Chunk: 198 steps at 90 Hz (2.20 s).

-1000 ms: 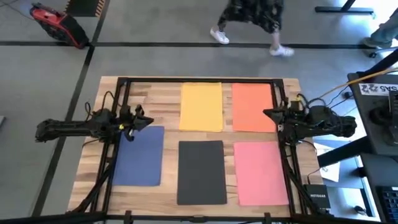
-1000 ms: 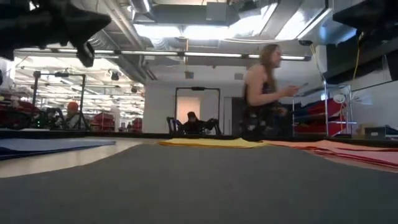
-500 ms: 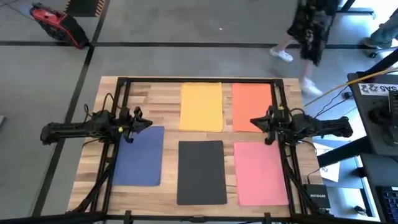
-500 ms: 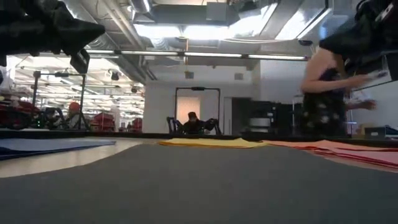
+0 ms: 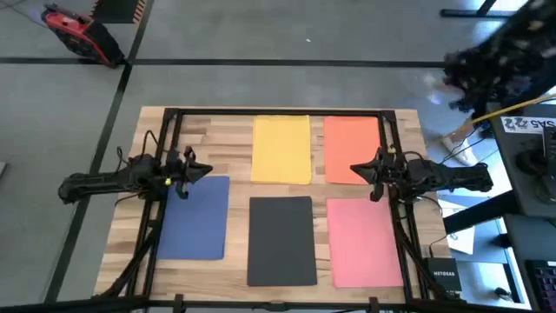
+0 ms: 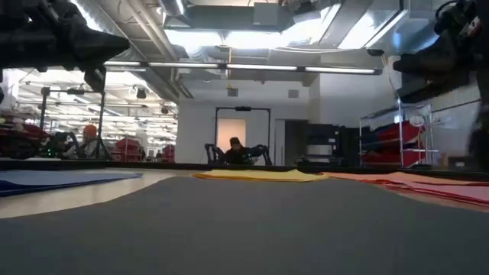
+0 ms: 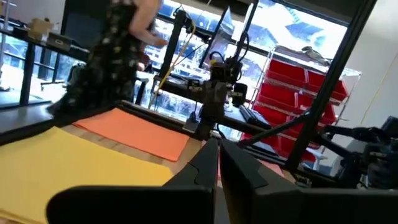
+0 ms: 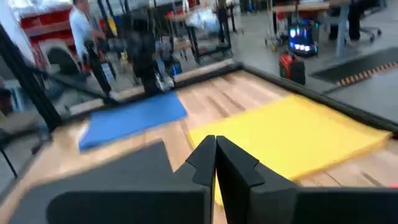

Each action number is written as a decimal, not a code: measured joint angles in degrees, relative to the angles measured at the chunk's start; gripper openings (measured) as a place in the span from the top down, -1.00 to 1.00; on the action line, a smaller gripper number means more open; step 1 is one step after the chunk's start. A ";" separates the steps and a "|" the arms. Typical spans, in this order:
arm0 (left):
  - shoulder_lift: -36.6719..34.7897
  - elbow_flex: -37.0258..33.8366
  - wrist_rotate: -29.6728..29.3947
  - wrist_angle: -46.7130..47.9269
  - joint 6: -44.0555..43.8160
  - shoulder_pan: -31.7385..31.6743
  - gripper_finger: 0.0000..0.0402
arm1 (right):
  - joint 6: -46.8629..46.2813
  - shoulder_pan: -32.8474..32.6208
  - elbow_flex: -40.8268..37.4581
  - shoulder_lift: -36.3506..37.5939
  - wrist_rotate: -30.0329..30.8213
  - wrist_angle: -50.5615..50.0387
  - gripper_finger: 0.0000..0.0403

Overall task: Organize paper
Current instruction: Return to Home Position

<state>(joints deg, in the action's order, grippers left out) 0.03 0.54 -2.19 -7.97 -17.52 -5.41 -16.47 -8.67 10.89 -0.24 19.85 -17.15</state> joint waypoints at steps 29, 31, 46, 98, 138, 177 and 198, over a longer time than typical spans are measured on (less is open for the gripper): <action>0.15 0.02 0.02 0.13 0.94 0.00 1.00 | -1.24 0.00 -4.31 -0.01 -1.04 0.62 1.00; 0.15 0.02 0.02 0.14 0.93 0.00 1.00 | -1.46 0.00 -4.77 -0.02 -1.28 0.61 1.00; 0.15 0.04 0.23 1.12 -1.12 0.04 1.00 | -2.79 0.02 -5.29 -0.03 -5.03 1.23 1.00; 0.48 0.09 -1.40 7.15 -3.55 0.07 1.00 | -2.14 0.07 -5.24 -0.06 -7.47 0.53 1.00; 0.48 0.09 -1.38 7.23 -5.71 0.07 1.00 | -0.90 0.07 -5.29 -0.06 -5.81 1.05 1.00; 0.44 0.09 -3.09 0.71 1.49 0.03 1.00 | 10.85 0.07 -9.67 -0.39 -17.22 16.18 1.00; 0.44 0.09 -3.04 1.72 0.40 0.04 1.00 | 9.29 0.07 -10.45 -0.38 -19.99 17.70 1.00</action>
<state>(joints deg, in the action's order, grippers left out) 0.47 0.62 -5.23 -6.25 -17.12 -5.37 -7.18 -8.60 0.45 -0.62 -0.14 0.56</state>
